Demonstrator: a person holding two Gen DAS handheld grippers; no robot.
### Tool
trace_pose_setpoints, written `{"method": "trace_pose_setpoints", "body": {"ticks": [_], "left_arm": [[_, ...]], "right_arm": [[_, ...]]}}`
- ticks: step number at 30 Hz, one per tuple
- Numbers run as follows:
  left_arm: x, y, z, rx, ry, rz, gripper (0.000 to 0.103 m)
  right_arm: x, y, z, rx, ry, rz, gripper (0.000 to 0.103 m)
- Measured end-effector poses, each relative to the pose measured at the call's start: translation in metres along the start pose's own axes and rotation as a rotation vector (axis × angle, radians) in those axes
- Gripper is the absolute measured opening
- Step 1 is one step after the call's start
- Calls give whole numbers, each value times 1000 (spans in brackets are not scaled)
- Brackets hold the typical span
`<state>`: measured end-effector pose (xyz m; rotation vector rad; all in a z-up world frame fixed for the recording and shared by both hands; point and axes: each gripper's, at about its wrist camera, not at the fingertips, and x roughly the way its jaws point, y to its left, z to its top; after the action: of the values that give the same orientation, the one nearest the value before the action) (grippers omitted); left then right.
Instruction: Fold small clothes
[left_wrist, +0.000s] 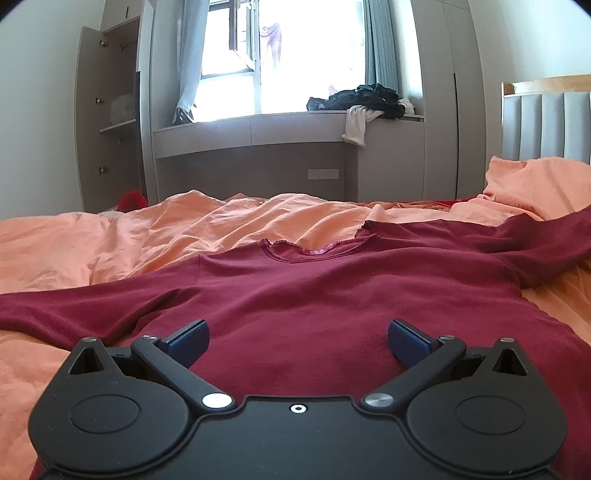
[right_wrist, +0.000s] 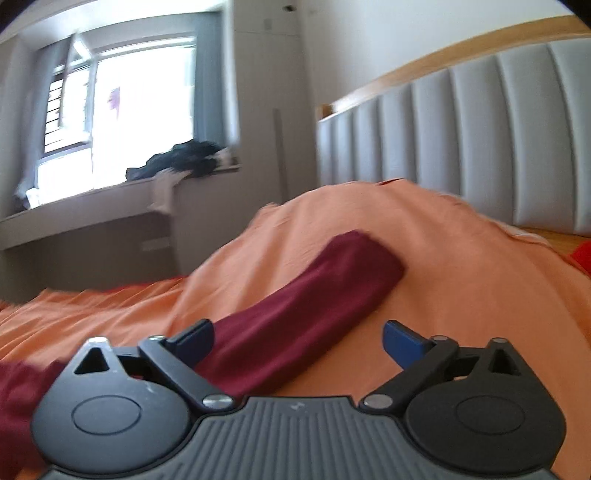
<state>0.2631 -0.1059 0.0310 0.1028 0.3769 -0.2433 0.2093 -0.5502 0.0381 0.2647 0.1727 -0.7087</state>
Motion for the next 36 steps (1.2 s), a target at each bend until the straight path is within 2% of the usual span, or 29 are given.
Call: {"method": "trace_pose_setpoints", "body": {"ticks": [1, 3, 4, 6, 8, 9, 11, 14, 17, 20, 25, 30, 36], "left_arm": [[0, -1, 0, 3, -1, 1, 103], [1, -2, 0, 6, -2, 3, 103], [1, -2, 0, 6, -1, 3, 103], [1, -2, 0, 1, 1, 1, 103], [1, -1, 0, -4, 4, -3, 103], [1, 0, 1, -8, 5, -6, 103], [0, 3, 3, -17, 4, -13, 103], [-3, 7, 7, -30, 6, -23, 103], [-8, 12, 11, -25, -1, 3, 103], [-14, 24, 17, -55, -8, 32, 103], [-21, 53, 28, -149, -6, 73, 103], [-33, 82, 36, -210, -45, 136, 103], [-46, 115, 39, -264, -97, 241, 103]], "right_arm": [[7, -4, 2, 18, -6, -33, 89], [22, -10, 7, 50, -2, -81, 76], [32, -13, 9, 64, 8, -101, 73], [44, -17, 11, 79, 12, -126, 55], [49, -17, 12, 79, 8, -165, 28], [49, -17, 12, 82, 4, -168, 18], [43, -17, 14, 91, -14, -148, 10], [22, -4, 25, 54, -76, -107, 9], [-16, 21, 41, -27, -167, -25, 9], [-57, 55, 57, -87, -229, 111, 9], [-115, 126, 70, -157, -243, 348, 9], [-168, 207, 52, -279, -241, 576, 8], [-215, 295, -11, -444, -137, 818, 8]]}}
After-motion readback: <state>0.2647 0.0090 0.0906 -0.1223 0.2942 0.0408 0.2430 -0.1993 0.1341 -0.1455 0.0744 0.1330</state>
